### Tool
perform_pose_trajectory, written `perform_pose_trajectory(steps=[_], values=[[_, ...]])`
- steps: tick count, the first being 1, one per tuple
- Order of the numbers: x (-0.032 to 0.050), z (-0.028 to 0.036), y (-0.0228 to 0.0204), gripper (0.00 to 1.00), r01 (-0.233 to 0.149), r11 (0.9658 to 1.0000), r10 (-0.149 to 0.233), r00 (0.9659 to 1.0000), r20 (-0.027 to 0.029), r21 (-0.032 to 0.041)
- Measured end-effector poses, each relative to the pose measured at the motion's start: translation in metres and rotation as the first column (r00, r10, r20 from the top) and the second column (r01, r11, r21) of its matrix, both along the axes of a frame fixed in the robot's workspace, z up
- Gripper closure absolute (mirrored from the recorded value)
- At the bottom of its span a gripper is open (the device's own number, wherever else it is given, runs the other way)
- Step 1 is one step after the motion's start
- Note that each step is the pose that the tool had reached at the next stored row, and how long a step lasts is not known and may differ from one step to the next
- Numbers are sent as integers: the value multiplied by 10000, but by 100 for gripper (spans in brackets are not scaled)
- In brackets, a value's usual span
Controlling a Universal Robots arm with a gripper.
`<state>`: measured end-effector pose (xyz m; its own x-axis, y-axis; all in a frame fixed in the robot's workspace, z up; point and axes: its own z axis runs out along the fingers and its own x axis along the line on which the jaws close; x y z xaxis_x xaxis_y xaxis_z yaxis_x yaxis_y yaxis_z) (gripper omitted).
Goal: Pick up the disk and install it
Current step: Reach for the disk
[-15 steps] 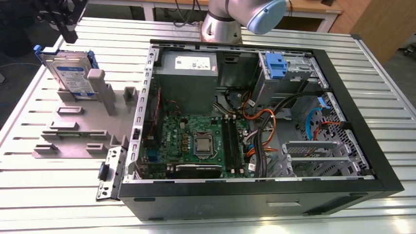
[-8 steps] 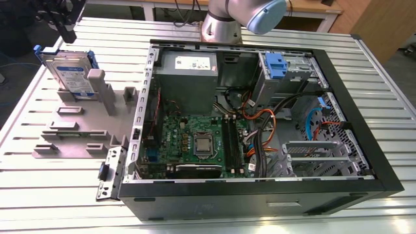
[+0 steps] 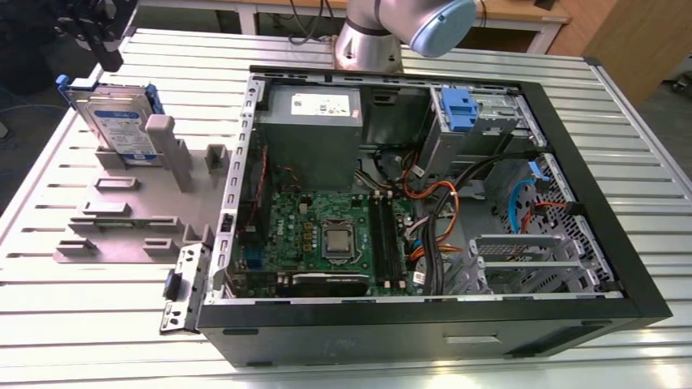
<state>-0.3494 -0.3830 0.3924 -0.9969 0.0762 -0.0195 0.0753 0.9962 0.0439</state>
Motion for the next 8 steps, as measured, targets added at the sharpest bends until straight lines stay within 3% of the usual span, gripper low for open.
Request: perform_pose_trajectory(steps=[8], values=[[-53,-1,0,89,0,10000,0,10000,1,1]])
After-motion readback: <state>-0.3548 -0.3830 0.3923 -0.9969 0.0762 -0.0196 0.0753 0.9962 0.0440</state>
